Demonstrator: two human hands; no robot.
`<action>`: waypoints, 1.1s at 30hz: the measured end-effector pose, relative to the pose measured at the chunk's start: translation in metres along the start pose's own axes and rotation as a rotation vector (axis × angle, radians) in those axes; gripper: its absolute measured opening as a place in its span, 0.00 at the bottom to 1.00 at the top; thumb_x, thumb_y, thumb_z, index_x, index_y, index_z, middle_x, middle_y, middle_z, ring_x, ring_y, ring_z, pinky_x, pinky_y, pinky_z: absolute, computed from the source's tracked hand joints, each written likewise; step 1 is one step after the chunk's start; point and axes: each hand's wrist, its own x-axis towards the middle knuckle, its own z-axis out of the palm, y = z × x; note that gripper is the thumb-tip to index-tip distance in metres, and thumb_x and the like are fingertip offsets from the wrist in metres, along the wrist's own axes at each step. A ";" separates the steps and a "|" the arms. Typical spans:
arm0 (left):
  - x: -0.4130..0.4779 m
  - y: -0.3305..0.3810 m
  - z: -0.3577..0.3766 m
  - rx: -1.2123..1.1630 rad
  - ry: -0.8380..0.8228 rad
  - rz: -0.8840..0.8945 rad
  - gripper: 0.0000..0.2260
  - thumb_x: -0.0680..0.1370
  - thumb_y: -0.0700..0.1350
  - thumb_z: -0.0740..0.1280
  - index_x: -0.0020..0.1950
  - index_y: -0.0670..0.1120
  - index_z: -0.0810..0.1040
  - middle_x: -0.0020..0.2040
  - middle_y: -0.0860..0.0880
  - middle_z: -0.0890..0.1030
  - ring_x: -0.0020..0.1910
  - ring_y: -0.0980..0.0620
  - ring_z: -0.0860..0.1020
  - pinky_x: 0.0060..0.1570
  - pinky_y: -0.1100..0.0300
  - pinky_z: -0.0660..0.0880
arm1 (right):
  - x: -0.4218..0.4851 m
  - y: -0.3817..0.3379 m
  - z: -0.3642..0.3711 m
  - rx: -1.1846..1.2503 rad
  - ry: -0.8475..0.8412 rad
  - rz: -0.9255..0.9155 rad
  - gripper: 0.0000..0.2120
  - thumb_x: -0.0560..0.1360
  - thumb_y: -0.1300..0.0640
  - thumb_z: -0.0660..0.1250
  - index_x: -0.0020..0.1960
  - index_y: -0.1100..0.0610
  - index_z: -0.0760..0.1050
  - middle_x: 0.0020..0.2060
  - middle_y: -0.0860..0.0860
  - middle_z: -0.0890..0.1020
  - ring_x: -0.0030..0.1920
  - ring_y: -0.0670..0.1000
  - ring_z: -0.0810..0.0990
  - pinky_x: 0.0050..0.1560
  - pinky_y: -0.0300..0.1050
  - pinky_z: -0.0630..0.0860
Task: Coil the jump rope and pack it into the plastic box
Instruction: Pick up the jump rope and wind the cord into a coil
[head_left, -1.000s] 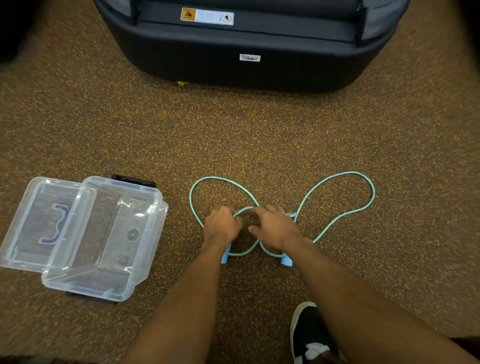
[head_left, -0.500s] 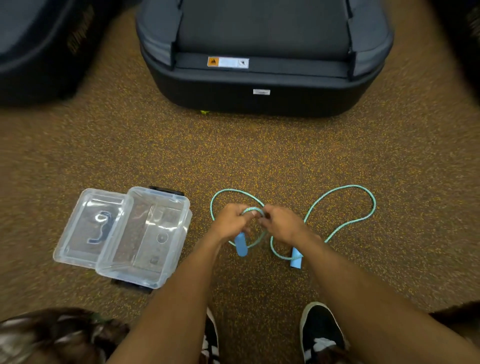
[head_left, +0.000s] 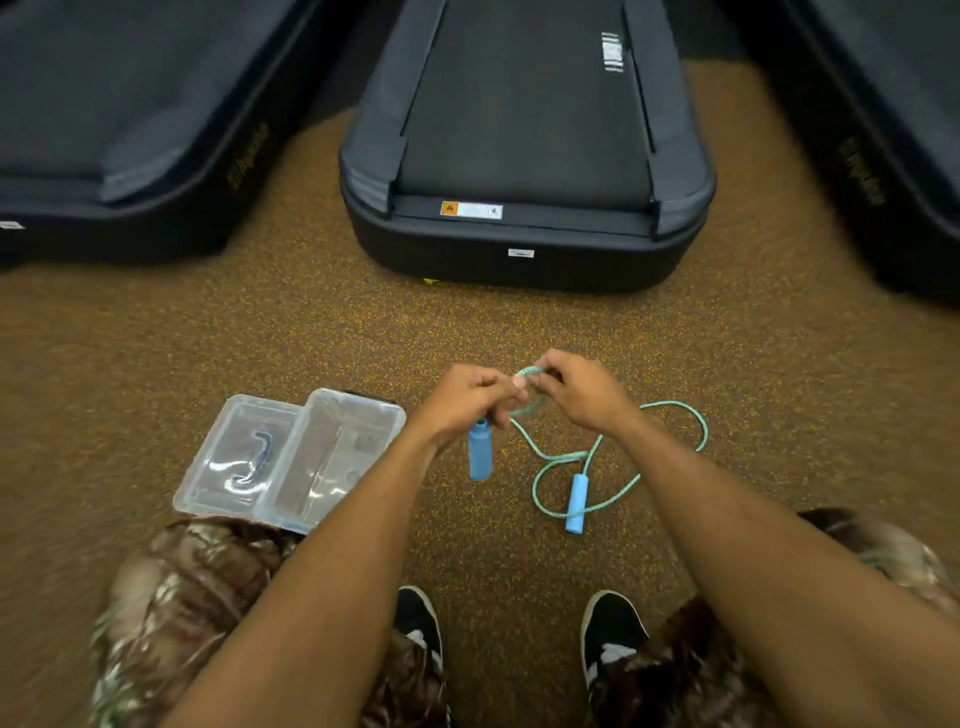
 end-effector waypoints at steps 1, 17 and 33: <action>-0.005 0.009 0.000 -0.008 0.007 0.018 0.12 0.81 0.48 0.66 0.49 0.41 0.84 0.31 0.46 0.81 0.32 0.51 0.80 0.39 0.59 0.76 | -0.004 -0.005 -0.008 0.012 0.021 -0.012 0.05 0.80 0.46 0.65 0.48 0.47 0.75 0.41 0.47 0.82 0.42 0.49 0.79 0.40 0.45 0.72; -0.061 0.126 0.012 -0.563 -0.021 0.106 0.16 0.84 0.47 0.59 0.57 0.38 0.80 0.31 0.49 0.80 0.30 0.53 0.80 0.36 0.61 0.78 | -0.055 -0.057 -0.080 0.191 0.173 -0.133 0.09 0.81 0.50 0.65 0.44 0.52 0.77 0.35 0.48 0.82 0.36 0.45 0.80 0.36 0.38 0.72; -0.101 0.182 -0.009 -0.720 0.008 0.320 0.15 0.83 0.44 0.57 0.61 0.40 0.80 0.47 0.42 0.87 0.51 0.48 0.85 0.57 0.53 0.78 | -0.093 -0.036 -0.085 0.442 0.243 -0.224 0.11 0.82 0.50 0.62 0.44 0.51 0.76 0.26 0.41 0.72 0.29 0.41 0.68 0.32 0.43 0.65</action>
